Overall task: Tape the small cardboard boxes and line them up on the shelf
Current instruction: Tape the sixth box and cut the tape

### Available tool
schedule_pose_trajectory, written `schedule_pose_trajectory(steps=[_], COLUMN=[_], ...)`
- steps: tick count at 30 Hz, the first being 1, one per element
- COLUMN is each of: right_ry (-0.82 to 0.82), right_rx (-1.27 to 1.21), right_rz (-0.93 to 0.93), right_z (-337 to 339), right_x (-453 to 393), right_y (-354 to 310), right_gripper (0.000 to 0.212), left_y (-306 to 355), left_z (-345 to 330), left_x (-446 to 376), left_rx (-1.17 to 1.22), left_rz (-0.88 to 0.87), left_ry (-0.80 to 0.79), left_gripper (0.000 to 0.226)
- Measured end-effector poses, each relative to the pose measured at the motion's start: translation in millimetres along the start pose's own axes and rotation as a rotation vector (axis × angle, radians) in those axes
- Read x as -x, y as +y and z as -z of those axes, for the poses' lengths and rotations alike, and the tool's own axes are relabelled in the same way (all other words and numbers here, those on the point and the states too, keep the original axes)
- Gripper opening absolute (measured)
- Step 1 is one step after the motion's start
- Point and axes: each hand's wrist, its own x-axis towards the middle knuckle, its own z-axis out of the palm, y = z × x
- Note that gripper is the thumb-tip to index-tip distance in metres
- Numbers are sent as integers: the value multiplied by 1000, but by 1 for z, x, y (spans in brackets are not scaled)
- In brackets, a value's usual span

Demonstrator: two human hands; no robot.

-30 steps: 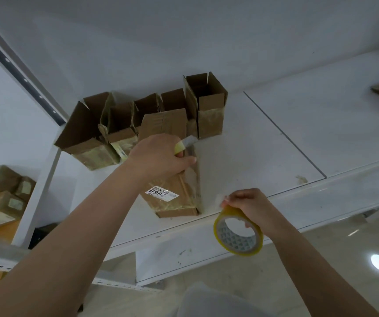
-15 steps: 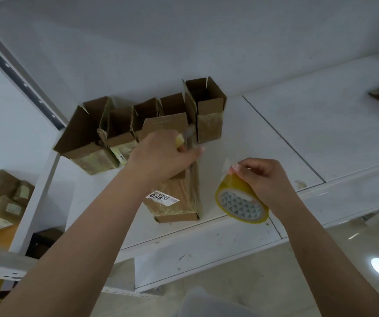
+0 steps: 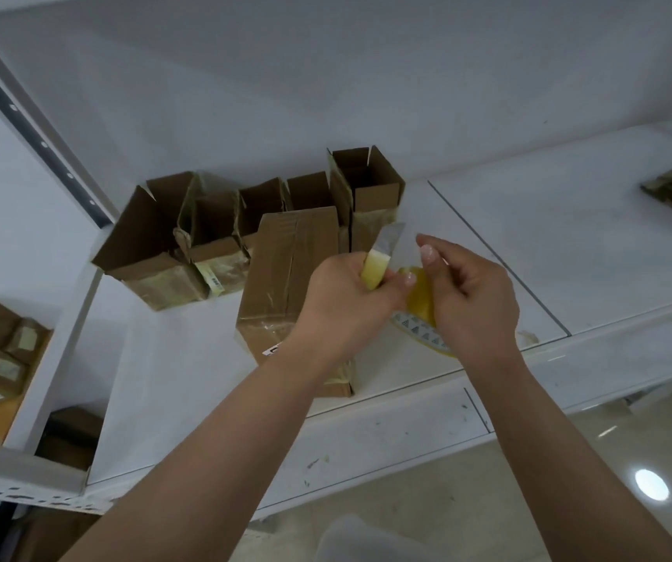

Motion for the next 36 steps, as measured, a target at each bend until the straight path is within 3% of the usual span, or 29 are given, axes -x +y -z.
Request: schedule_pose_trajectory(steps=[4, 10, 16, 20, 26, 29, 32, 34, 36], right_ry=[70, 156, 159, 136, 131, 120, 38, -34, -24], right_rx=[61, 208, 368, 427, 510, 548, 586, 580, 498], right_rz=[53, 107, 43, 253, 329, 323, 221, 126, 144], right_z=[-6, -15, -17, -29, -48, -53, -54, -55, -56], right_x=[0, -3, -10, 2, 30, 42, 43, 38, 34], right_y=[1, 7, 35, 66, 110, 117, 113, 103, 85], right_gripper=[27, 24, 27, 19, 20, 21, 19, 17, 18], left_y=[-3, -1, -13, -77, -190, -220, -232, -233, -220], left_z=[-1, 23, 91, 124, 117, 104, 94, 92, 94], left_x=[4, 9, 11, 7, 29, 45, 56, 56, 51], left_rx=[-11, -70, -73, -119, -266, -456, -454, -501, -456], left_rz=[-8, 3, -47, 195, 490, 515, 554, 516, 401], left_ry=[22, -80, 276, 457, 326, 262, 275, 286, 358], left_gripper=[22, 25, 30, 35, 21, 23, 25, 27, 26])
